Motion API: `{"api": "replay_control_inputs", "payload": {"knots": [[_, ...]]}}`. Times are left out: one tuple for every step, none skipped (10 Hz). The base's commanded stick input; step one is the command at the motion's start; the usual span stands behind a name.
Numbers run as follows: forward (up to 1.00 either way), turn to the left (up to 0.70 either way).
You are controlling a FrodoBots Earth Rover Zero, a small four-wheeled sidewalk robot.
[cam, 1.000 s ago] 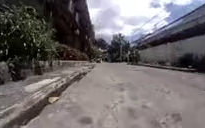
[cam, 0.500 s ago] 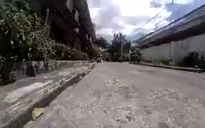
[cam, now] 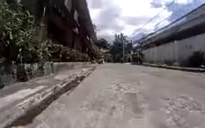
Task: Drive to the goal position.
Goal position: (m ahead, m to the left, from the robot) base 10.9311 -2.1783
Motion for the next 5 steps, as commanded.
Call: {"api": "replay_control_inputs", "payload": {"knots": [[0.85, 0.00], [0.85, 0.00], [0.85, 0.00], [0.85, 0.00], [0.85, 0.00]]}}
